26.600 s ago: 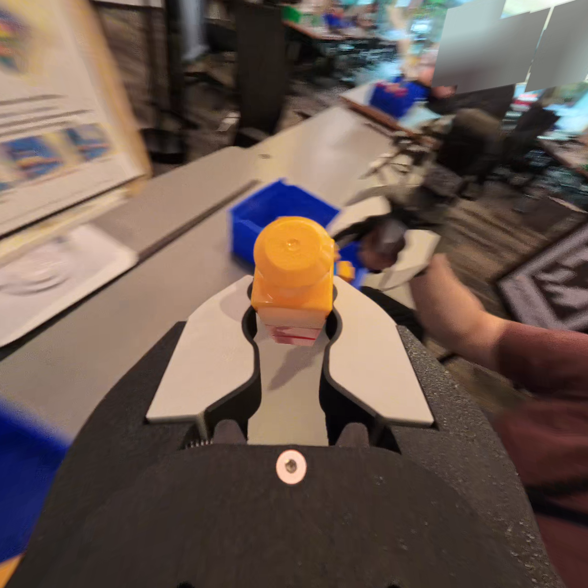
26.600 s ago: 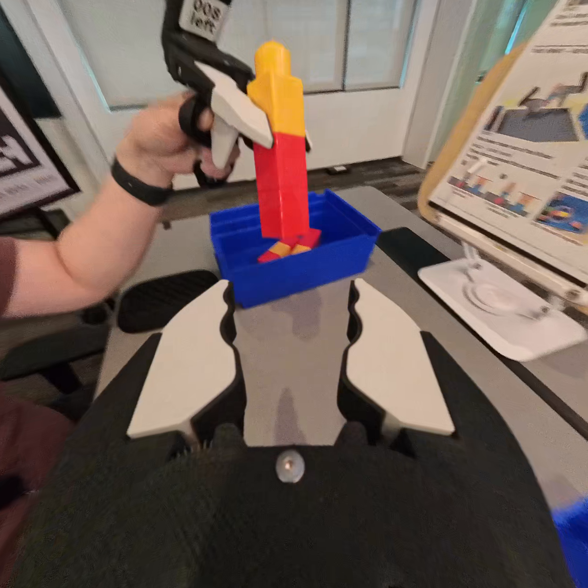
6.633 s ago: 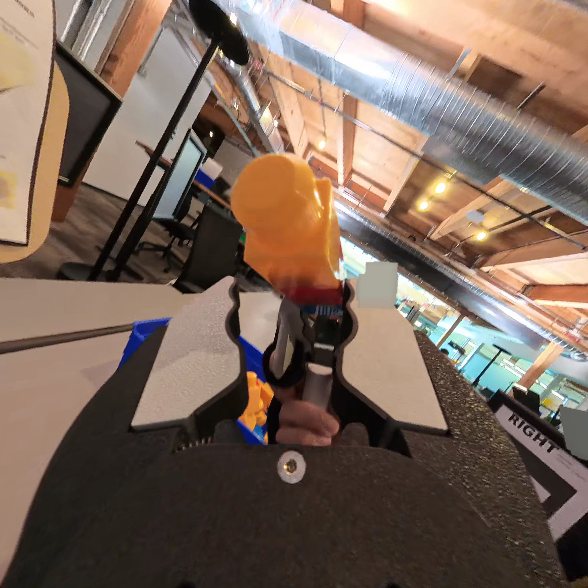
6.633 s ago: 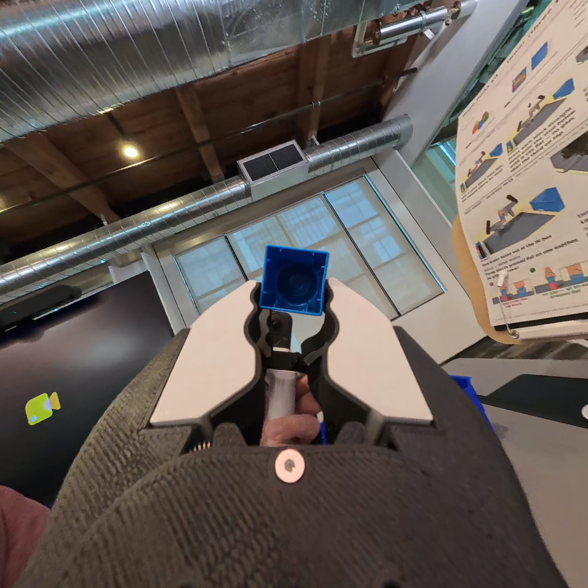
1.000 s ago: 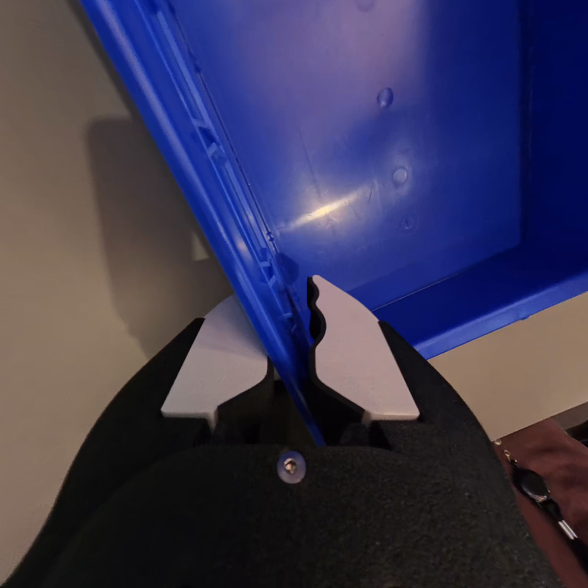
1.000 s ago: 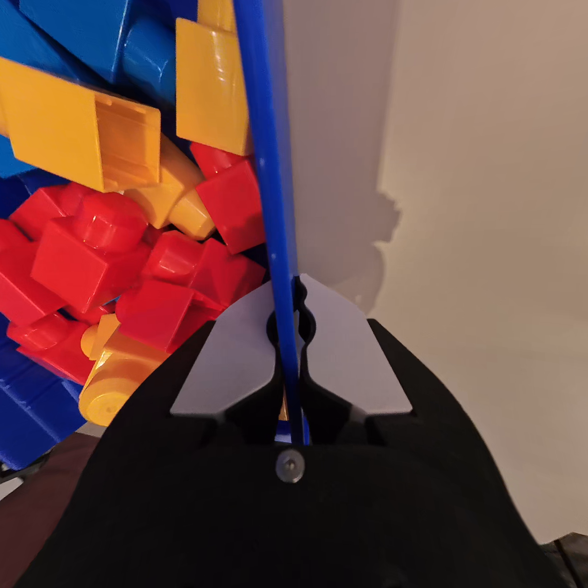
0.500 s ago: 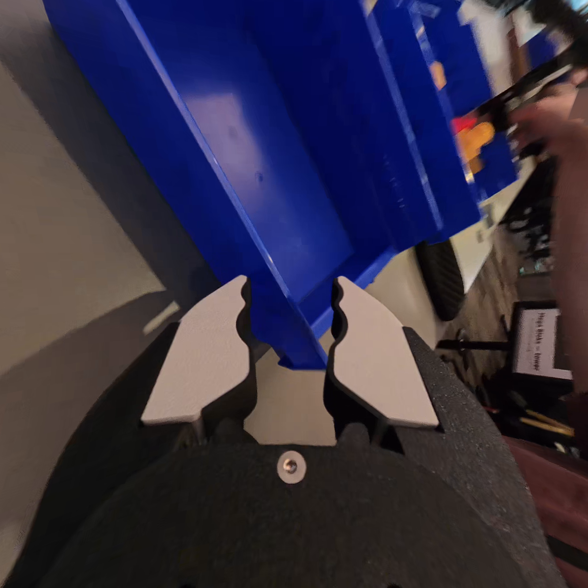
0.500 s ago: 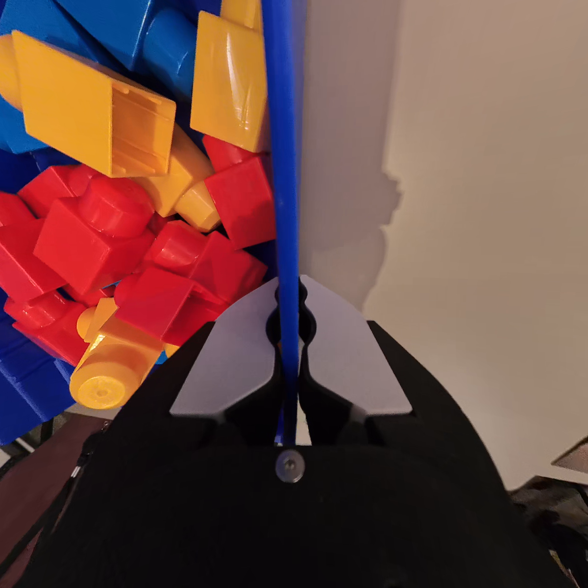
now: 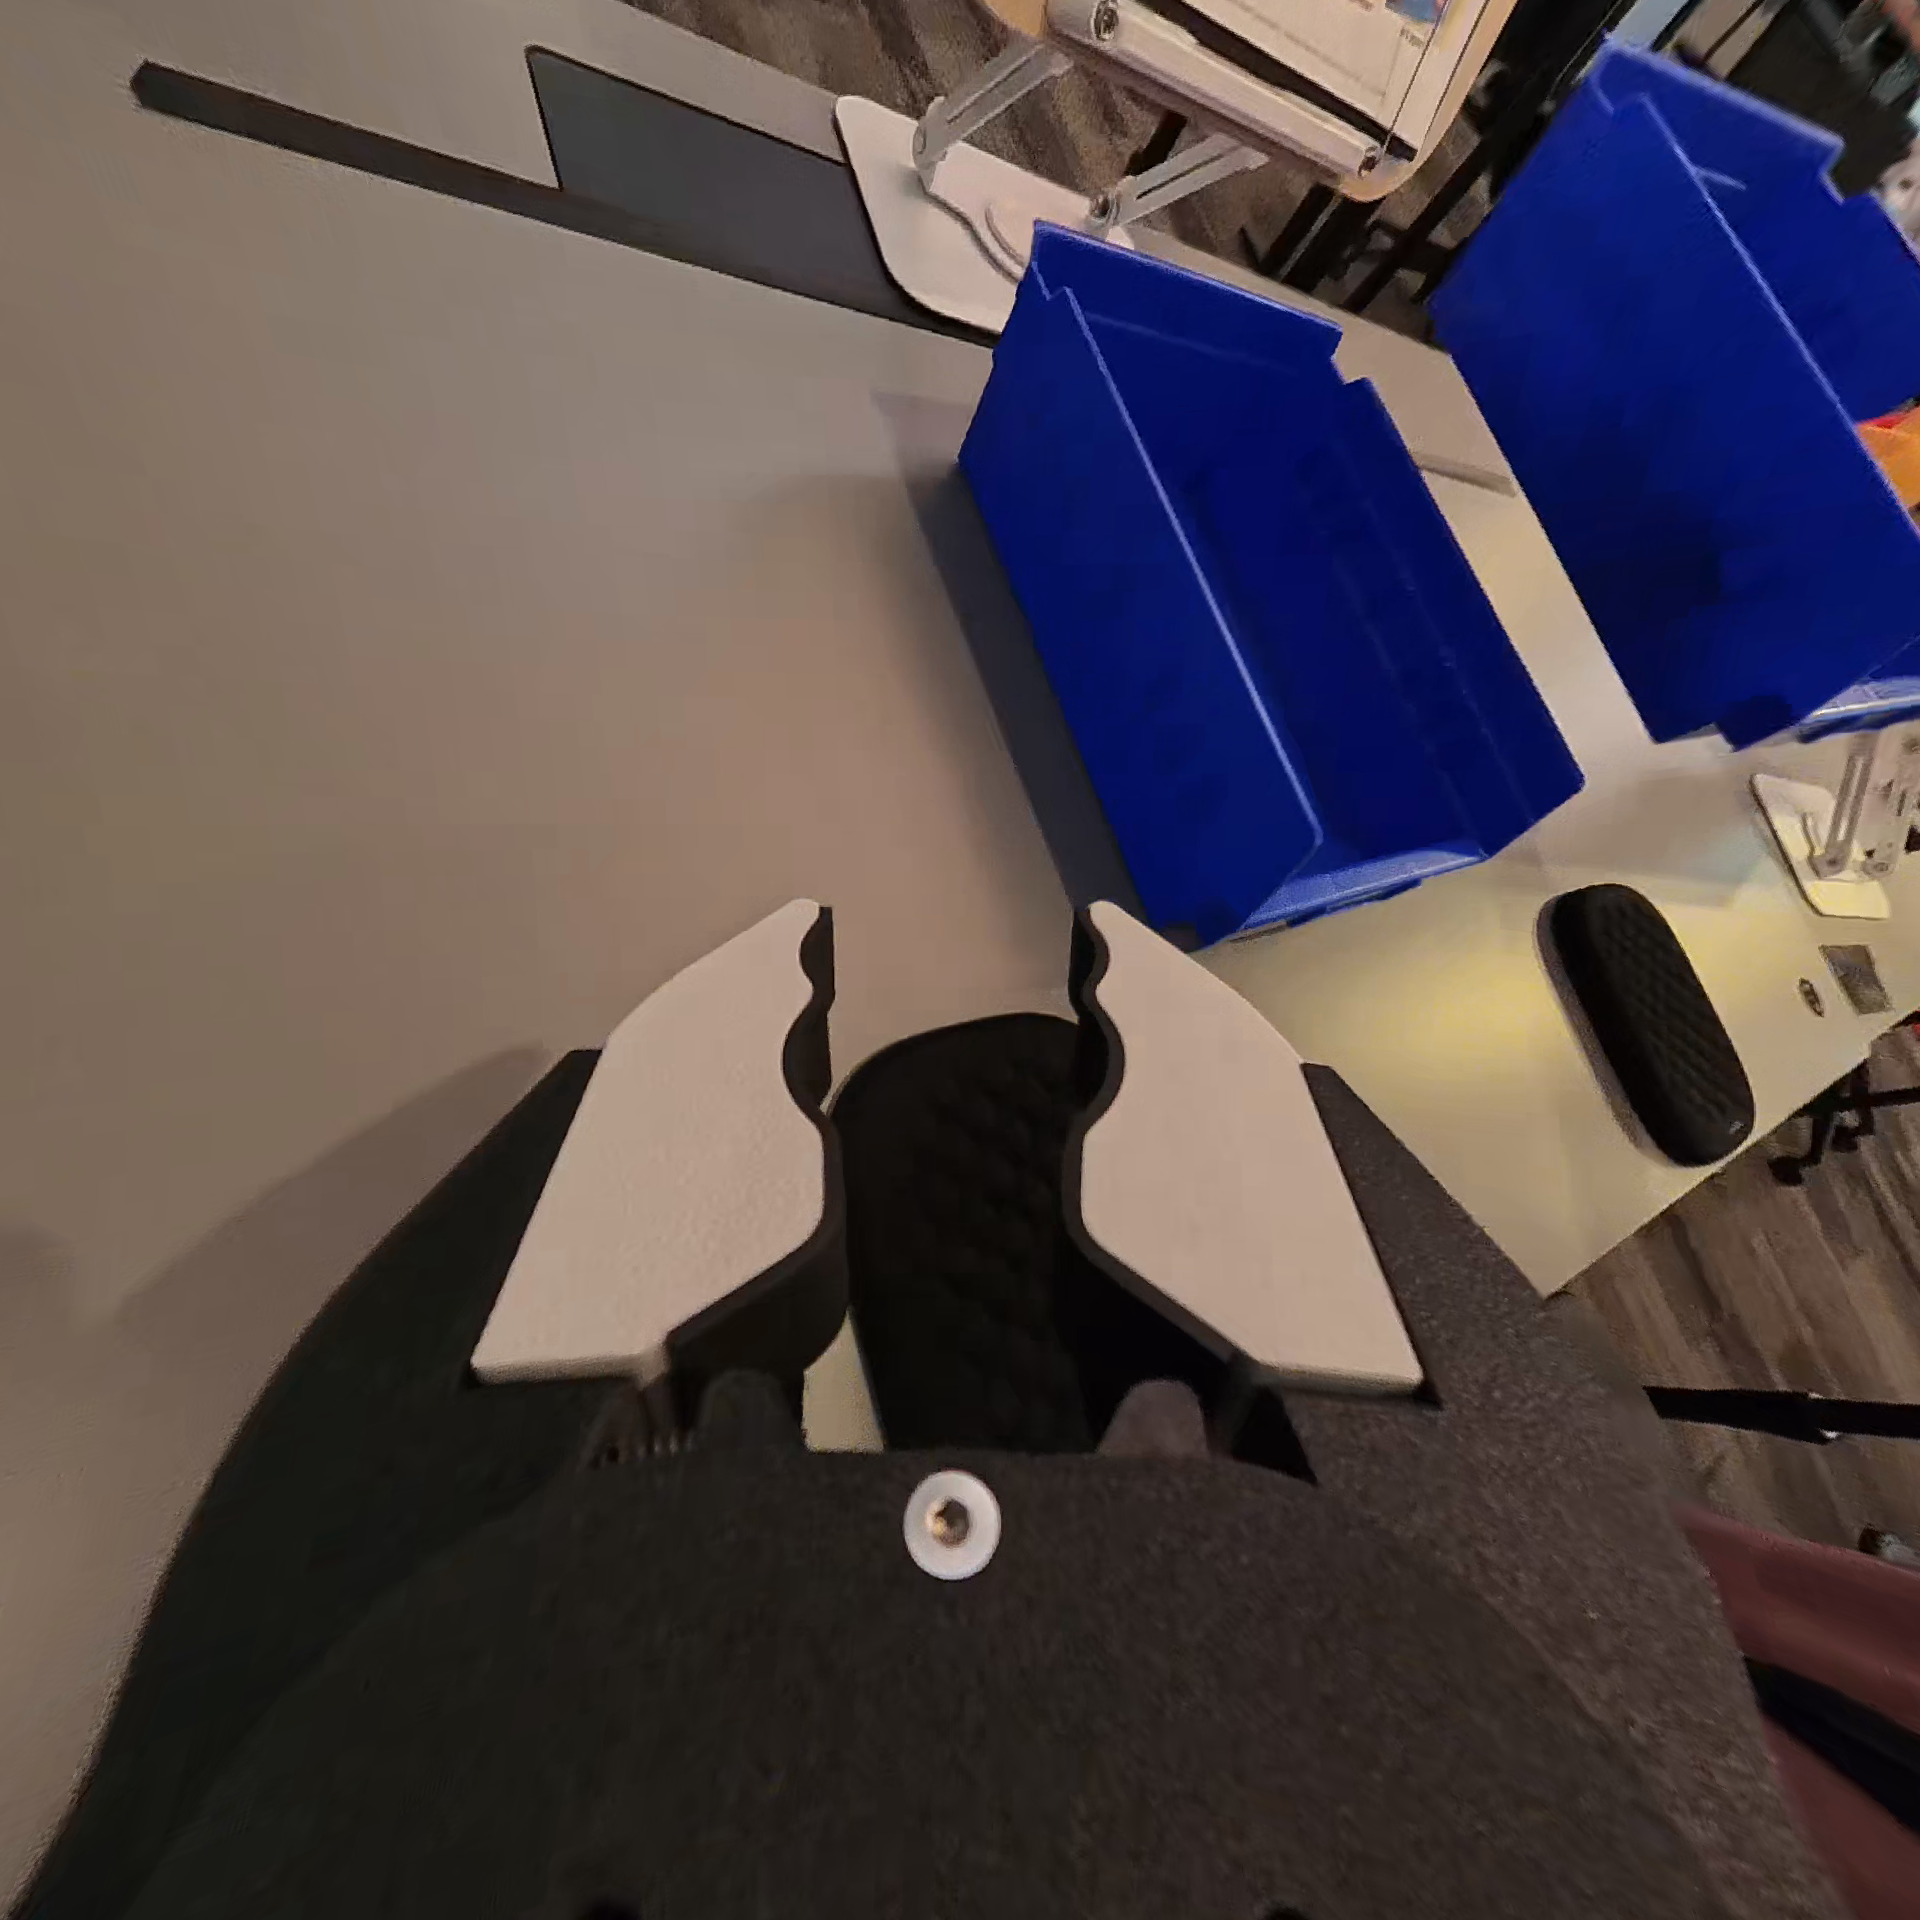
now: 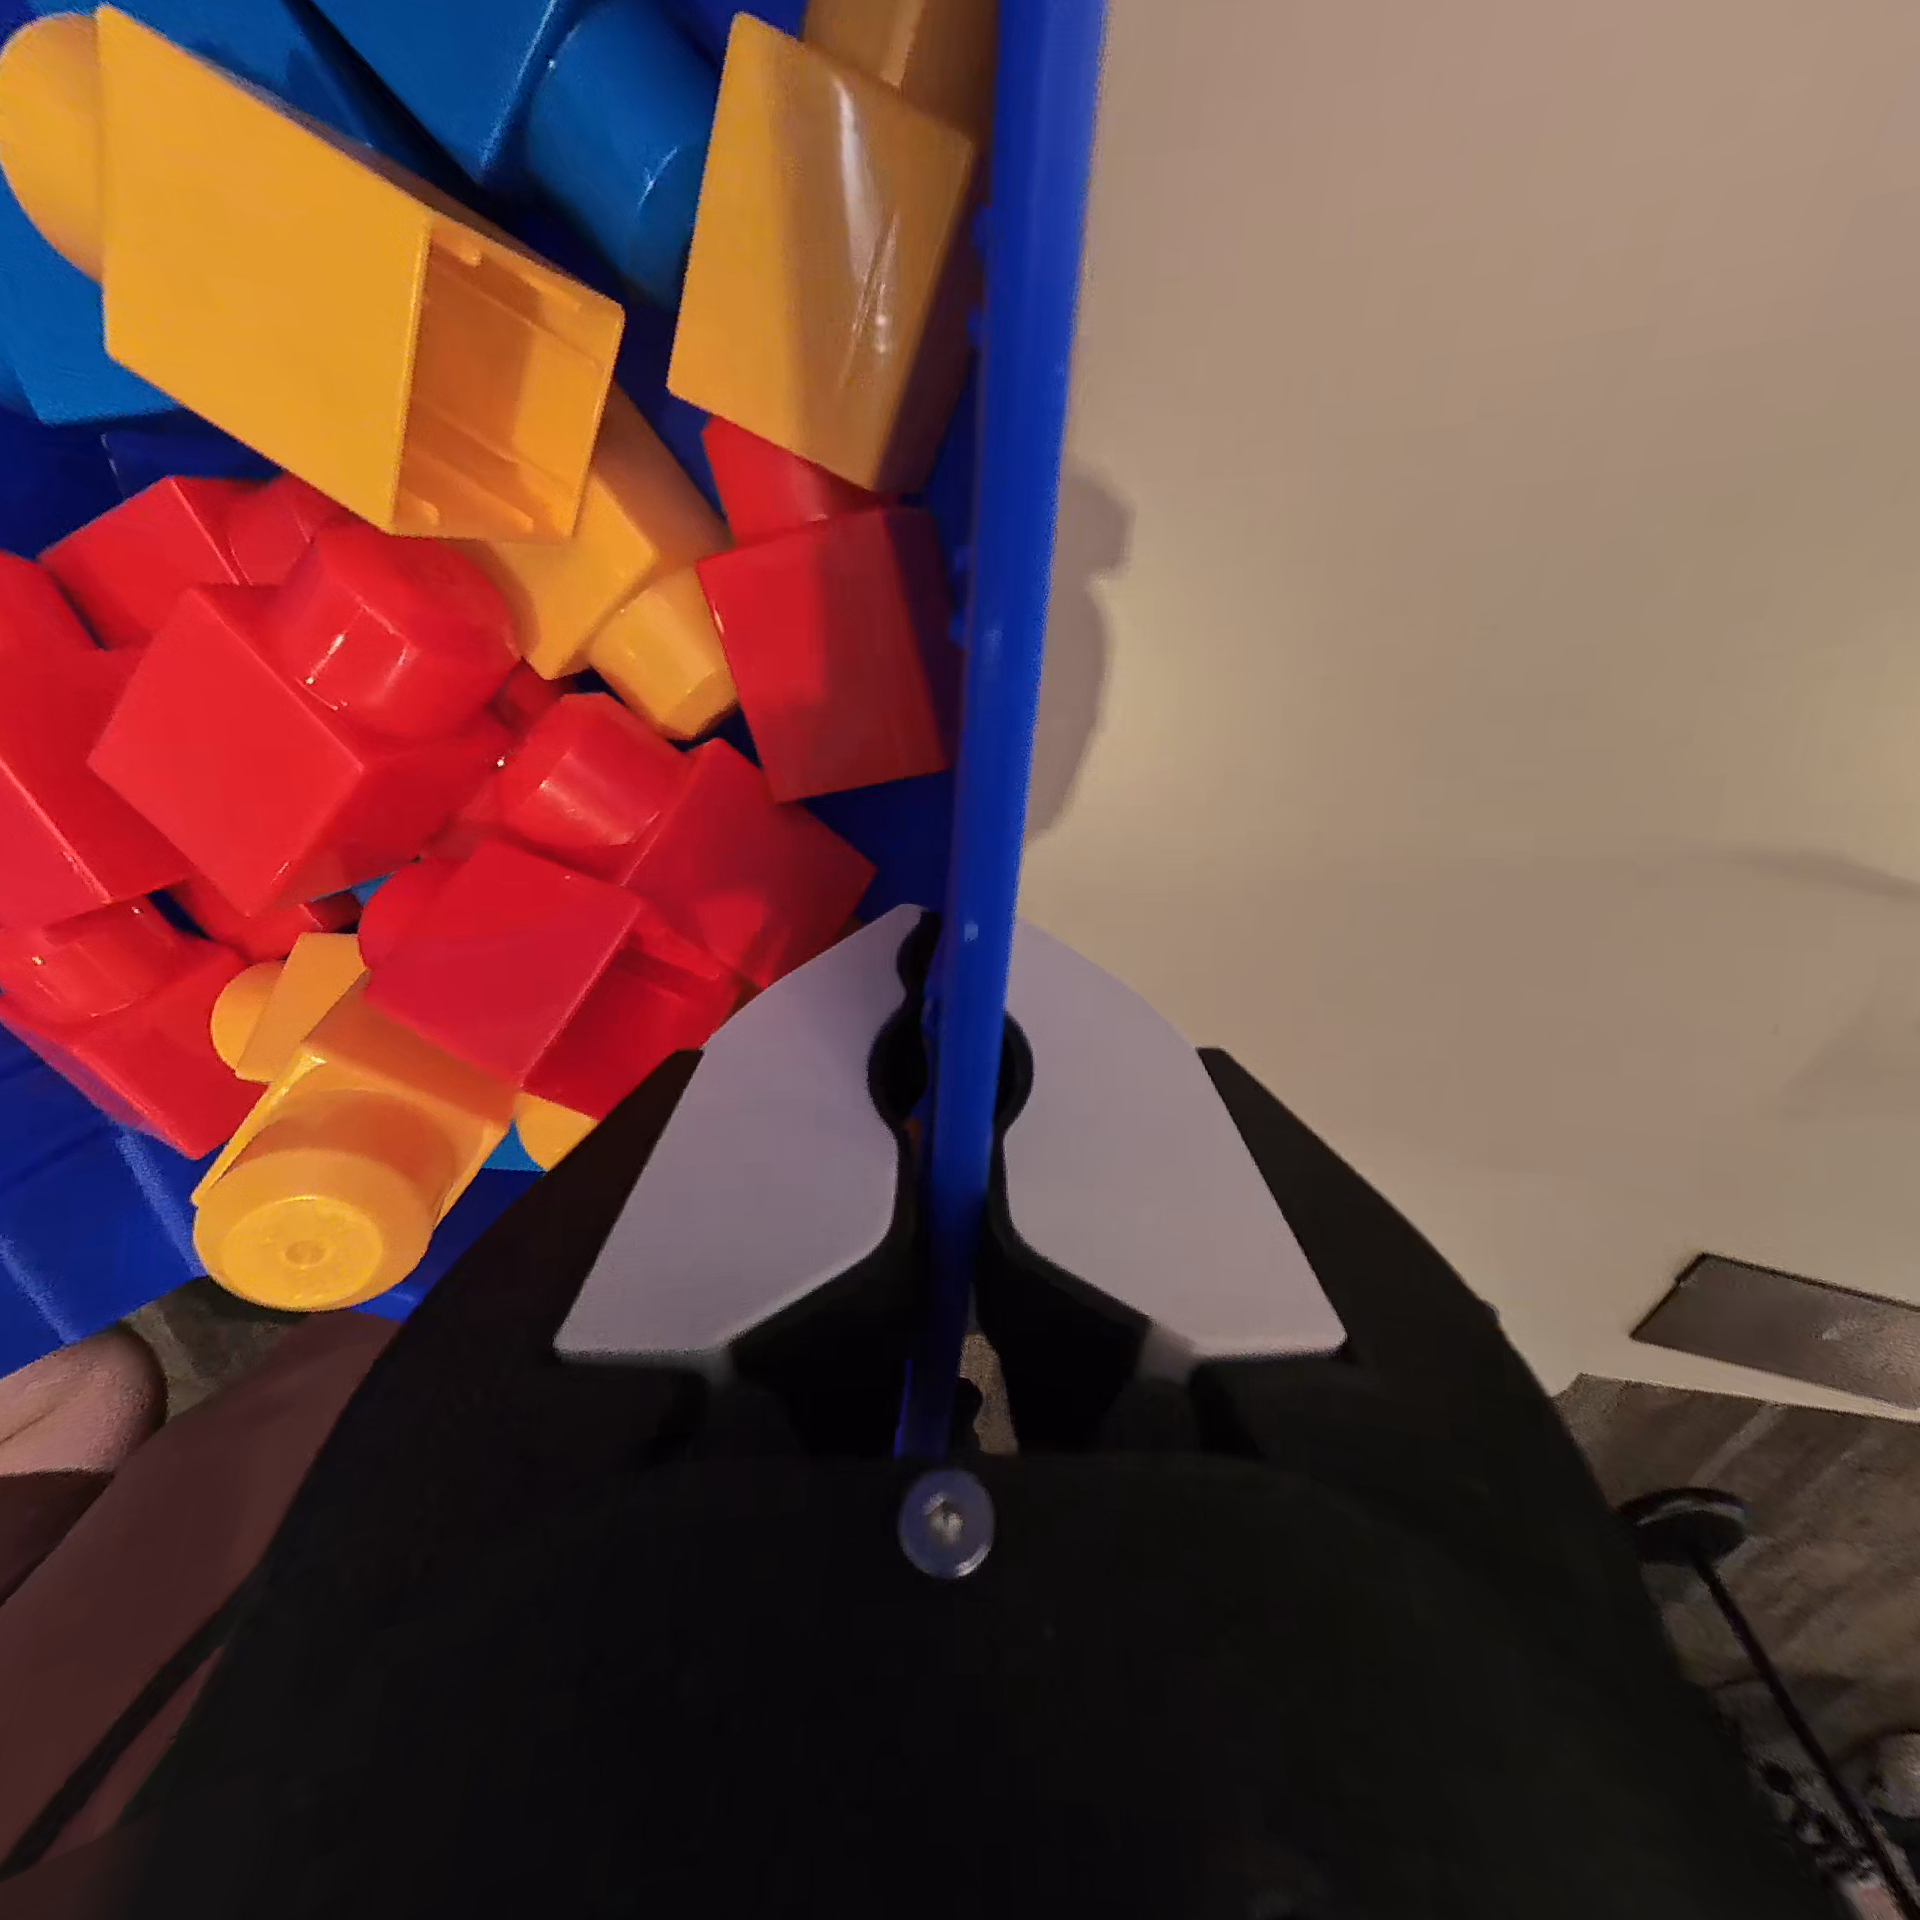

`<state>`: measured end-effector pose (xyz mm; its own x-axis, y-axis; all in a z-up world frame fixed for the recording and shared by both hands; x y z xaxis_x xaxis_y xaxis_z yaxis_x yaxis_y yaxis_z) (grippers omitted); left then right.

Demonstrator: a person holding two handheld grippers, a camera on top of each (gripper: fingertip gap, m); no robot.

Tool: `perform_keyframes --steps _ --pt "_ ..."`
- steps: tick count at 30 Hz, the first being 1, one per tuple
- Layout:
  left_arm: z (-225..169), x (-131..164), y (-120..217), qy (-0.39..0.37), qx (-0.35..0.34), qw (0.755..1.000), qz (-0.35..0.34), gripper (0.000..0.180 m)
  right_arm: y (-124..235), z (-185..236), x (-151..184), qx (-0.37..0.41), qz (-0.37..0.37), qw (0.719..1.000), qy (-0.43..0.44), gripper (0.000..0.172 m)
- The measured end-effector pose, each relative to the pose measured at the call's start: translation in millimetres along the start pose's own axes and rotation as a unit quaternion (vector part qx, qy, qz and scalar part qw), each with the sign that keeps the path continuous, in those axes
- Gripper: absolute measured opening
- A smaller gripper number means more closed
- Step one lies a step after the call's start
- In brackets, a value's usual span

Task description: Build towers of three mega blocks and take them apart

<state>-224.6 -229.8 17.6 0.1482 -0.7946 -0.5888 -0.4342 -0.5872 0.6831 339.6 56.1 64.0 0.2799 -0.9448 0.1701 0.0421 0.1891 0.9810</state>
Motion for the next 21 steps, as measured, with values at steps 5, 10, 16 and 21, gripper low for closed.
perform_keyframes --steps 5,10,16,21 --pt "15 18 5 0.020 0.003 1.000 0.016 0.045 4 133 -33 -0.023 0.008 0.996 0.082 0.006" --pt "23 17 28 0.039 0.005 0.999 0.002 0.063 -23 279 -58 -0.068 0.041 0.981 0.177 0.006" --pt "30 15 75 0.035 -0.022 0.999 -0.030 0.078 -50 413 -70 -0.055 0.059 0.966 0.245 0.006" --pt "40 25 98 0.040 -0.025 0.998 -0.048 0.078 -78 474 -76 -0.049 0.066 0.963 0.258 0.006"
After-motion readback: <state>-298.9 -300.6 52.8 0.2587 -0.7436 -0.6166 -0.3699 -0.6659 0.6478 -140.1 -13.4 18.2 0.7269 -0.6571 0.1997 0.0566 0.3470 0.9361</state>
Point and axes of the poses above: each gripper's, where its closed fingertips meet, y back along the fingers, x out of its underside, z = x × y across the jaws, the point moved 5 cm from there along y, back along the fingers, and after that the axes turned 14 degrees about z, right-handed, at the moved point
